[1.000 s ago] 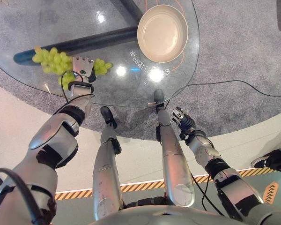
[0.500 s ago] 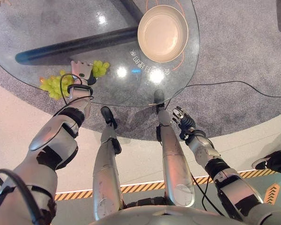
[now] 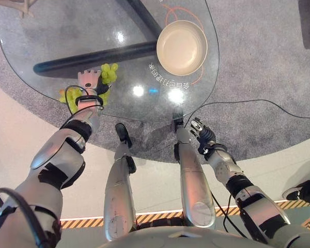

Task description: Pick up fruits into the plate

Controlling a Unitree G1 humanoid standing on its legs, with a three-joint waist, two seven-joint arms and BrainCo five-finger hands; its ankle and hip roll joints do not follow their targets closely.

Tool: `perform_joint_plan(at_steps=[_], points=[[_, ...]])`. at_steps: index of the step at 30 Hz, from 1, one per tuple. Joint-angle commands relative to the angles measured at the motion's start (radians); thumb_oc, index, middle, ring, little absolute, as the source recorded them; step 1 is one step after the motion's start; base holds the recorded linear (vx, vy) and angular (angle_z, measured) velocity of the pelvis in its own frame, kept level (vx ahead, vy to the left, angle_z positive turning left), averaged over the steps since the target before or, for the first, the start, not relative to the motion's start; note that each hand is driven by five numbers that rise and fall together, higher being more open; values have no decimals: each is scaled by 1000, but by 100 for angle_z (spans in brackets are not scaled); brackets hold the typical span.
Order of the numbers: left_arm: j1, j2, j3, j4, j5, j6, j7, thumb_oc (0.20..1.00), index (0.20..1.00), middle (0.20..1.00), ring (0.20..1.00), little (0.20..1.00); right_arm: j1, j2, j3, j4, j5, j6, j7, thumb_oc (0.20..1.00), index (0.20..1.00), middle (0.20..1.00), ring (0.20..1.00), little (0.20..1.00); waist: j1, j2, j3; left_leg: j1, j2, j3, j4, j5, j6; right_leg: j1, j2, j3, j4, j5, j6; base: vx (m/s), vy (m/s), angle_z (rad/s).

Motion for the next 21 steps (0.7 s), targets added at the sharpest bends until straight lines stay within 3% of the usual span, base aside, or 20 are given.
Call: perform_joint_plan(at_steps=[1, 5, 11, 17, 21], points=[[-11, 69, 95, -46, -59, -72, 41, 200, 200, 200, 200, 200, 58, -9, -11, -99, -5, -33, -8, 1000, 1000, 1000, 1000, 1000, 20, 15, 27, 49, -83, -59, -22, -66, 37, 53, 103, -50, 26, -74, -35, 61, -3, 2], [54, 101, 157, -138, -92, -153, 31, 200, 200, 200, 200, 200, 100, -10, -35, -141, -23, -45, 2, 1000, 1000, 1000, 1000, 1000, 35, 16, 27, 168, -79, -61, -55, -78, 35, 167, 85, -66, 2, -85, -27, 53, 2, 10], [144, 163, 226, -318, -145, -221, -21, 200, 200, 200, 200, 200, 160, -36, -53, -250, -110, -78, 18, 1000, 1000, 1000, 1000, 1000, 48, 22, 19, 296, -69, -59, -104, -83, 28, 300, 71, -82, -37, -95, -20, 44, 4, 8], [271, 250, 286, -522, -191, -285, -123, 200, 200, 200, 200, 200, 230, -86, -104, -431, -197, -83, 78, 1000, 1000, 1000, 1000, 1000, 62, 23, -63, 392, -65, -62, -140, -92, 21, 419, 57, -108, -88, -108, -15, 75, -21, 9], [357, 305, 354, -666, -205, -339, -276, 200, 200, 200, 200, 200, 259, -139, -171, -555, -301, -66, 142, 1000, 1000, 1000, 1000, 1000, 73, 17, -135, 455, -64, -57, -150, -104, 23, 504, 44, -121, -122, -111, -4, 118, -40, 17]])
